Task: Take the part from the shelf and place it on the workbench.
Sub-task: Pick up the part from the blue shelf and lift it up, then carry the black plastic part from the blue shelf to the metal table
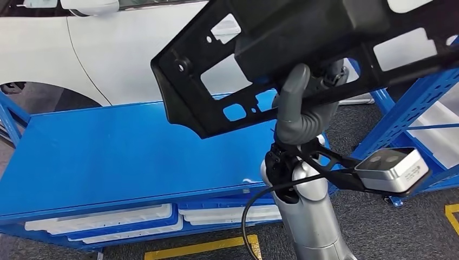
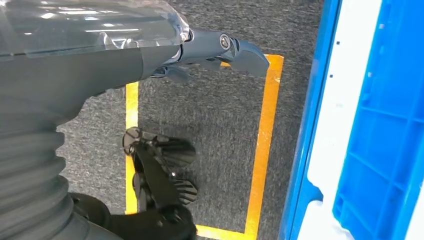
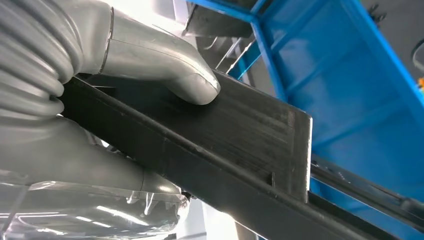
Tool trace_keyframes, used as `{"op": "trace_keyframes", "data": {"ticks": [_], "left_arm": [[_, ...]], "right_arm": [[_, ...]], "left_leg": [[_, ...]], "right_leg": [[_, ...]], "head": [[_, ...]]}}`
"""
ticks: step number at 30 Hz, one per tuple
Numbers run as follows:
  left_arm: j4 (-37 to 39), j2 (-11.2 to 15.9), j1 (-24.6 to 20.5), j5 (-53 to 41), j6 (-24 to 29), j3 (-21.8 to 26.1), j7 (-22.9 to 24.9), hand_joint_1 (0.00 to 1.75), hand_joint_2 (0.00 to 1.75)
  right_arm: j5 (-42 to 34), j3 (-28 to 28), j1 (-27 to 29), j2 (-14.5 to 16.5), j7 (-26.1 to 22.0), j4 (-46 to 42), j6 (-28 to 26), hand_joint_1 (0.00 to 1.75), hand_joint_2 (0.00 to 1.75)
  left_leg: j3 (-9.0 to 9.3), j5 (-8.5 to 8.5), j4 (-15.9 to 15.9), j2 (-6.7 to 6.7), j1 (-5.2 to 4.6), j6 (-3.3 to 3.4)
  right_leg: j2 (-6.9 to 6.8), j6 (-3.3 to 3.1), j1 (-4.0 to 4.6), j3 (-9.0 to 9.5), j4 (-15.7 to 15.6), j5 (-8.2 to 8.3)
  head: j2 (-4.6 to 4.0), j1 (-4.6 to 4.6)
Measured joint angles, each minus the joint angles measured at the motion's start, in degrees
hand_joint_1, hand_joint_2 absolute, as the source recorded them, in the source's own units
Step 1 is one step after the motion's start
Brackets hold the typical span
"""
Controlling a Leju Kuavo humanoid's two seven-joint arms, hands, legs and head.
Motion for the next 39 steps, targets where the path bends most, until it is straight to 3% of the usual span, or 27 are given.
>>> {"op": "trace_keyframes", "data": {"ticks": [2,4,8,10,13,14,15,16,18,19,20,23,24,25,28,29,31,33,35,37,39], "left_arm": [[0.0,0.1,0.0,0.0,0.0,0.0,-0.1,0.00,1.75],[0.0,0.4,0.0,0.0,0.2,0.0,0.0,0.00,1.75],[0.0,0.8,0.2,0.2,0.6,0.1,0.5,0.00,1.75],[0.0,0.9,0.4,0.5,0.7,0.2,0.5,0.00,1.75],[0.0,1.0,0.8,0.8,0.7,0.5,0.7,0.00,1.75],[0.0,1.0,1.0,0.9,0.7,0.6,0.9,0.00,1.75],[0.0,1.0,1.2,0.9,0.7,0.7,1.2,0.00,1.75],[0.0,1.0,1.3,1.0,0.7,0.9,1.6,0.00,1.75],[0.0,1.0,1.5,1.1,0.7,1.2,2.3,0.00,1.75],[0.0,1.0,1.6,1.2,0.7,1.3,2.7,0.00,1.75],[0.0,1.0,1.7,1.2,0.8,1.4,2.9,0.00,1.75],[0.0,1.0,2.0,1.1,1.0,1.5,3.5,0.00,1.75],[0.0,1.1,2.1,0.9,1.1,1.5,3.5,0.00,1.75],[0.0,1.1,2.2,0.8,1.1,1.5,3.6,0.00,1.75],[0.0,1.3,2.3,0.6,1.2,1.5,3.7,0.00,1.75],[0.0,1.3,2.3,0.6,1.2,1.5,3.8,0.00,1.75],[0.0,1.4,2.2,0.5,1.2,1.5,4.1,0.00,1.75],[0.0,1.5,2.1,0.4,1.3,1.5,4.3,0.00,1.75],[0.0,1.6,2.0,0.4,1.3,1.5,4.3,0.00,1.75],[0.0,1.7,1.9,0.5,1.2,1.6,4.2,0.00,1.75],[0.0,1.7,2.0,0.6,1.2,1.7,4.1,0.00,1.75]], "right_arm": [[-0.7,-0.3,0.6,-0.3,0.2,-1.0,1.8,1.75,1.75],[-0.4,-0.2,1.4,-0.7,0.3,-1.5,5.6,1.75,1.75],[3.3,2.0,4.8,-2.2,-0.5,-0.6,12.6,1.75,1.75],[5.1,3.7,6.1,-2.9,-0.8,1.2,14.1,1.75,1.75],[8.5,6.4,8.4,-4.3,-1.7,4.5,15.0,1.75,1.75],[9.4,7.3,9.4,-4.8,-2.2,5.6,15.0,1.75,1.75],[10.1,8.1,10.2,-5.3,-2.8,6.6,15.0,1.75,1.75],[10.7,8.8,10.9,-5.8,-3.4,7.4,14.9,1.75,1.75],[11.5,9.8,11.7,-6.5,-4.5,8.5,14.7,1.75,1.75],[11.7,10.1,12.1,-6.8,-4.9,8.8,14.5,1.75,1.75],[11.9,10.2,12.4,-7.1,-5.2,9.1,14.4,1.75,1.75],[12.0,10.5,13.1,-7.8,-5.5,9.7,14.1,1.75,1.75],[12.0,10.5,13.3,-8.0,-5.5,9.8,14.1,1.75,1.75],[11.8,10.6,13.4,-8.1,-5.5,9.9,14.1,1.75,1.75],[10.1,10.7,14.0,-8.6,-5.5,9.9,14.3,1.75,1.75],[9.5,10.6,14.2,-8.8,-5.5,9.7,14.5,1.75,1.75],[8.4,10.3,14.6,-9.1,-5.5,9.0,14.9,1.75,1.75],[7.6,9.6,15.0,-9.3,-5.6,7.9,15.2,1.75,1.75],[7.0,8.9,15.3,-9.4,-5.6,6.7,15.7,1.75,1.75],[6.8,8.3,16.0,-9.5,-5.6,5.6,16.3,1.75,1.75],[6.7,7.7,17.0,-9.8,-5.7,4.5,17.3,1.75,1.75]], "left_leg": [[3.49,3.93,-7.4,0.00,-0.05,0.45],[6.76,6.35,-14.0,-0.02,-0.33,1.07],[7.45,7.22,-16.0,-0.03,-0.39,1.99],[7.33,8.03,-16.7,0.19,0.00,2.65],[6.35,8.84,-16.8,0.36,0.08,2.99],[5.89,9.07,-16.7,0.37,0.09,2.93],[5.38,9.31,-16.5,0.37,0.13,2.82],[4.86,9.51,-16.2,0.35,0.19,2.67],[3.92,9.86,-15.5,0.27,0.25,2.22],[3.66,10.03,-15.3,0.23,0.24,1.93],[3.50,10.24,-15.1,0.19,0.21,1.57],[3.21,10.89,-15.1,0.13,0.27,0.29],[2.88,10.07,-14.6,0.15,0.35,-0.05],[2.29,8.22,-13.0,0.17,0.44,-0.27],[-0.49,0.19,-2.9,0.22,0.49,-0.56],[-0.80,-0.91,0.0,0.21,0.47,-0.56],[1.31,0.51,0.6,0.21,0.39,-0.24],[7.25,2.79,-6.5,0.18,0.15,0.57],[12.43,2.50,-14.1,0.14,-0.26,1.26],[13.65,2.05,-16.7,0.12,-0.65,1.64],[13.04,3.14,-17.0,0.33,-0.48,2.27]], "right_leg": [[0.15,0.09,0.05,0.05,0.2,-0.09],[0.26,0.42,0.20,0.00,0.3,-0.04],[0.30,1.50,0.31,-0.11,0.3,0.15],[0.21,2.11,0.32,-1.07,2.7,-2.33],[0.03,2.84,-0.22,-4.72,13.1,-8.88],[-0.01,3.05,-0.40,-5.22,15.4,-9.72],[-0.06,3.22,-0.58,-4.62,15.5,-9.45],[-0.13,3.34,-0.76,-2.84,13.2,-8.29],[-0.25,3.34,-0.96,2.43,5.3,-5.81],[-0.21,3.13,-0.86,4.11,2.5,-4.98],[-0.15,2.87,-0.73,4.93,1.0,-4.69],[-0.05,1.65,-0.49,4.24,0.5,-3.89],[-0.12,1.14,-0.55,3.88,0.4,-3.40],[-0.22,0.68,-0.65,3.42,0.3,-2.84],[-0.38,0.06,-0.45,1.46,0.2,-1.23],[-0.39,0.03,-0.31,0.69,0.3,-0.66],[-0.39,0.09,-0.04,-0.89,0.4,0.46],[-0.37,0.28,0.19,-2.08,0.6,1.45],[-0.40,0.77,0.34,-2.57,0.6,2.35],[-0.47,1.46,0.25,-2.59,0.4,3.25],[-0.40,2.16,0.14,-2.91,0.5,3.06]], "head": [[-0.01,0.00],[0.00,0.00],[0.00,0.00],[0.01,0.01],[0.01,0.01],[0.01,0.01],[0.01,0.01],[0.01,0.01],[0.00,0.00],[0.00,0.01],[-0.01,0.01],[0.00,0.01],[0.00,0.01],[0.00,0.01],[0.01,0.00],[0.00,0.00],[-0.01,0.00],[0.00,0.00],[0.01,0.01],[0.01,0.01],[0.01,0.01]]}}
